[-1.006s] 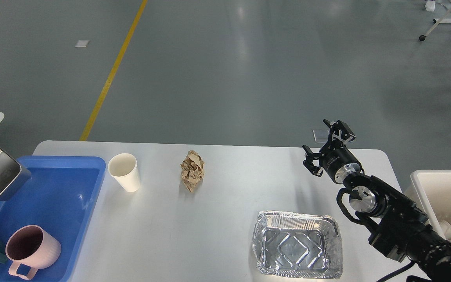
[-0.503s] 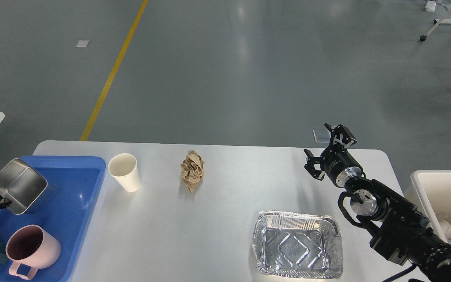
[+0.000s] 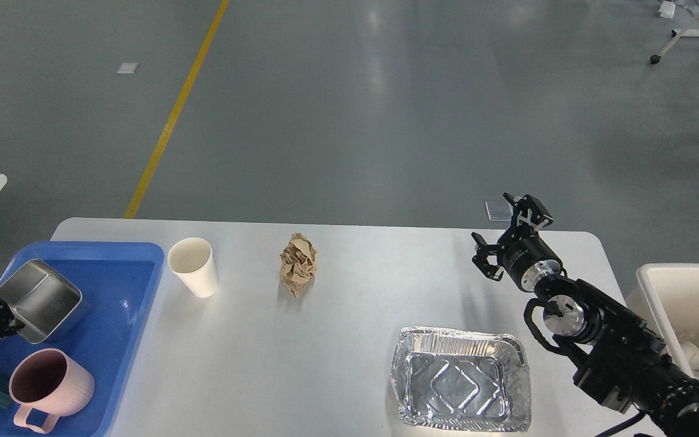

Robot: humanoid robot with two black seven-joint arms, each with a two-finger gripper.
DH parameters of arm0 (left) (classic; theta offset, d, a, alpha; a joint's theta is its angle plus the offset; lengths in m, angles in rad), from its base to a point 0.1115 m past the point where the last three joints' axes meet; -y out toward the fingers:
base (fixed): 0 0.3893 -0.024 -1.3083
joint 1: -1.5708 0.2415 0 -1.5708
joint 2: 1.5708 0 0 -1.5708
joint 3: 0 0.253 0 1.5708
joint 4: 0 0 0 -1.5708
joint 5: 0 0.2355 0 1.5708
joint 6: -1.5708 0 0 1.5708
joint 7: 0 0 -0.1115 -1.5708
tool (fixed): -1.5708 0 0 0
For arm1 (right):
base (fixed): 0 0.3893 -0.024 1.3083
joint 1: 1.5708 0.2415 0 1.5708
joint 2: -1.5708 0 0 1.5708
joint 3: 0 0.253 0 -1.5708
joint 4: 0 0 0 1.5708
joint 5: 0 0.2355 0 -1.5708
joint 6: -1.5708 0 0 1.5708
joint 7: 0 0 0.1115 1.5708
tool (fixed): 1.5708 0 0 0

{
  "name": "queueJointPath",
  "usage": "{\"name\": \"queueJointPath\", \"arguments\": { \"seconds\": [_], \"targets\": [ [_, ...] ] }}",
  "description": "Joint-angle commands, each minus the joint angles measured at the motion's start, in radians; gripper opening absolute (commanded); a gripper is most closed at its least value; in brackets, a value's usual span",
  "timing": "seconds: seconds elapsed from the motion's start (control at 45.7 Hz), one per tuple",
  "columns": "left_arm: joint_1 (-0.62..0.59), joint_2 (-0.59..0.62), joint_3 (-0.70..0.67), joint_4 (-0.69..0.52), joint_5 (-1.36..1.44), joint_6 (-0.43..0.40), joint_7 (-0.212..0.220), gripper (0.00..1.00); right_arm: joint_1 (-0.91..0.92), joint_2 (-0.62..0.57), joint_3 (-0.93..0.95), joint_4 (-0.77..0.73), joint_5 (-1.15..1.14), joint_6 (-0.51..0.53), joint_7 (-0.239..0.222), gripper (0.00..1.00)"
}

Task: Tidy desktop
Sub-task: 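Lower the steel tray into the bin and open the left gripper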

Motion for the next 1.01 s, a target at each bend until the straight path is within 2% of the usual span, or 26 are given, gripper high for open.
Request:
{"name": "queueJointPath", "arguments": {
  "seconds": [0.0,0.262,0.372,0.481,0.7,0.787,0.919,0.984],
  "targets": [
    [-0.004,-0.045,-0.003,0.035,-0.006,0.001,0.070,0.09,0.000,0.000,0.000,0.002,0.000,0.000,0.000,1.00],
    [-0.006,-0.074,-0.003,0.054,-0.006,0.005,0.076,0.10,0.000,-0.002,0.000,0.000,0.000,0.000,0.000,1.00],
    [-0.009,-0.071,-0.004,0.054,-0.008,0.012,0.075,0.14,0.001,-0.003,0.000,0.002,0.000,0.000,0.000,1.00],
    [-0.013,-0.068,-0.013,0.054,-0.008,0.012,0.065,0.27,0.001,-0.002,0.000,0.003,0.000,0.000,0.000,1.00],
    [-0.038,-0.065,-0.018,0.054,-0.051,0.010,0.061,0.41,0.001,0.002,0.000,0.003,0.000,0.000,0.000,1.00],
    [-0.045,-0.063,-0.019,0.052,-0.092,0.010,0.058,0.54,0.001,0.003,0.000,0.005,0.000,0.000,0.000,1.00],
    [-0.065,-0.060,-0.018,0.052,-0.174,0.009,0.056,0.81,0.004,0.002,0.000,0.005,0.000,0.000,0.000,1.00],
    [-0.067,-0.059,-0.019,0.052,-0.200,0.004,0.056,0.86,0.006,0.002,0.000,0.005,0.000,0.000,0.000,1.00]
  ]
}}
